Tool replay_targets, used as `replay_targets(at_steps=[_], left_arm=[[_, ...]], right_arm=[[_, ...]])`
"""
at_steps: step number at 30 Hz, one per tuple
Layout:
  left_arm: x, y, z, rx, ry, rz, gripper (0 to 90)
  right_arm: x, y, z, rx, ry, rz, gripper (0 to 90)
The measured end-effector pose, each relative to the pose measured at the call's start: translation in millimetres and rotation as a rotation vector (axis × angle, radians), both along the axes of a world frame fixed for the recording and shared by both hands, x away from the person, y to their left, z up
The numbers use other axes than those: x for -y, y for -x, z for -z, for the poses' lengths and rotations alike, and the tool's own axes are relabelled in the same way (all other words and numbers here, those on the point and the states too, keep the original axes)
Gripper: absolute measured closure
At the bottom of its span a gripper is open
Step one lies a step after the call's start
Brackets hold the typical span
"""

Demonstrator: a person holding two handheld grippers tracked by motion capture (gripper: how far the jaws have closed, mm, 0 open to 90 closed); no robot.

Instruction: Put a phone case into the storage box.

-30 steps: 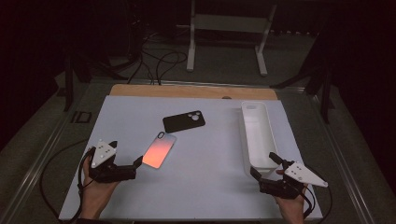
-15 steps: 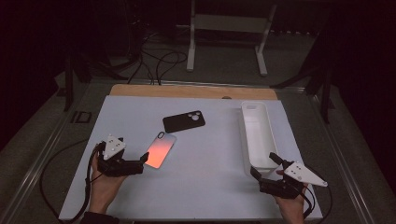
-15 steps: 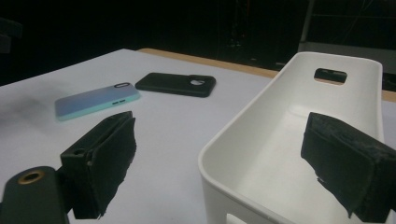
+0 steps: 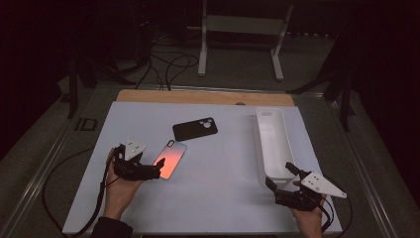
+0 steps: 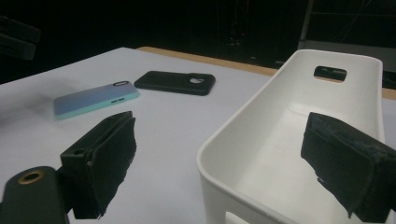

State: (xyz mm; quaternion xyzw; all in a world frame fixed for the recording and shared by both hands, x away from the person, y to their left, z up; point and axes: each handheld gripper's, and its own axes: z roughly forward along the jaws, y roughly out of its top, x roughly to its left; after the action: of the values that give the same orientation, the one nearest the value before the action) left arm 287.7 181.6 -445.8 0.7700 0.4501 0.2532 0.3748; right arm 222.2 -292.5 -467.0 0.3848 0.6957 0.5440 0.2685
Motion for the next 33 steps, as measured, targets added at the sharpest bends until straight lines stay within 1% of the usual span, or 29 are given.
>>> replay_targets(at_steps=[6, 9, 14, 24, 33], left_arm=[[4.6, -6.2, 4.1, -0.028, -0.013, -0.008, 0.0], [5.8, -9.2, 6.0, -0.036, -0.021, -0.011, 0.0], [7.4, -14.9, 10.0, -0.048, -0.022, -0.019, 0.0], [13.4, -23.3, 17.5, -0.085, -0.039, -0.015, 0.0], [19.3, -30.1, 21.8, -0.104, -0.053, -0.006, 0.0]], right_arm=[[0.1, -0.2, 0.2, 0.0, 0.001, 0.0, 10.0], [-0.2, -0.2, 0.3, -0.001, 0.002, 0.0, 10.0], [0.0, -0.3, 0.4, 0.001, 0.0, -0.001, 10.0], [-0.7, -0.4, 0.7, -0.001, 0.004, -0.003, 10.0], [-1.1, -0.4, 0.9, -0.001, 0.006, -0.004, 10.0]])
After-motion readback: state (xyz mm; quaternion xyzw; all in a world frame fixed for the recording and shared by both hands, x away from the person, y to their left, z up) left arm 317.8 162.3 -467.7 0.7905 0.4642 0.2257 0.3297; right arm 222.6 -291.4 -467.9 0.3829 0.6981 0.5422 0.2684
